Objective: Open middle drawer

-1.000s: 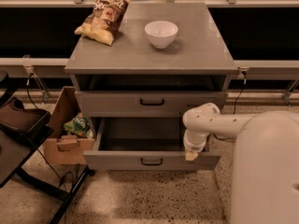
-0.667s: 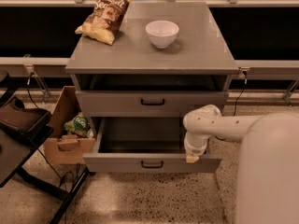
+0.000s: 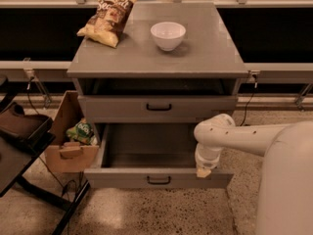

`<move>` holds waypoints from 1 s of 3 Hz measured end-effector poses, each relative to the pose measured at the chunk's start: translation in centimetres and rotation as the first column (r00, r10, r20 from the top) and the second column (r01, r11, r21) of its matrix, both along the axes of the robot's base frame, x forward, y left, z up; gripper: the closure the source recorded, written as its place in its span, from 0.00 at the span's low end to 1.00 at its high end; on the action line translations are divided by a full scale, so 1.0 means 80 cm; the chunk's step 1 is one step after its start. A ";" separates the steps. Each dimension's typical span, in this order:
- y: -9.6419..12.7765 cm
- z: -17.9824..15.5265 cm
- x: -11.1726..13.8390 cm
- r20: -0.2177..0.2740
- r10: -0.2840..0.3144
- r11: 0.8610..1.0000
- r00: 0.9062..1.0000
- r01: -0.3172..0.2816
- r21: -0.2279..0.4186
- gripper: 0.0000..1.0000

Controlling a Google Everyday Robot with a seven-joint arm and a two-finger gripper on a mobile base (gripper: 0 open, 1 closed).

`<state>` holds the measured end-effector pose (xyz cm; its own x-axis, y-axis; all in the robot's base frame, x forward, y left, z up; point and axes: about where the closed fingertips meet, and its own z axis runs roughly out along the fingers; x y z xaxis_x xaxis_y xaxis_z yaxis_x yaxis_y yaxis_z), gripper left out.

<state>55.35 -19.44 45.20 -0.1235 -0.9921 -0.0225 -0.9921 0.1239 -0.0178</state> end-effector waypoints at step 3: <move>0.000 0.000 0.000 0.000 0.000 1.000 1.000 0.000 0.000 0.26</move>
Offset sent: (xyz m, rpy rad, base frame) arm 0.0000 0.0000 0.0000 0.0000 0.0000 0.0000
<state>55.35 -19.44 45.20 -0.1235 -0.9921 -0.0224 -0.9921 0.1239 -0.0177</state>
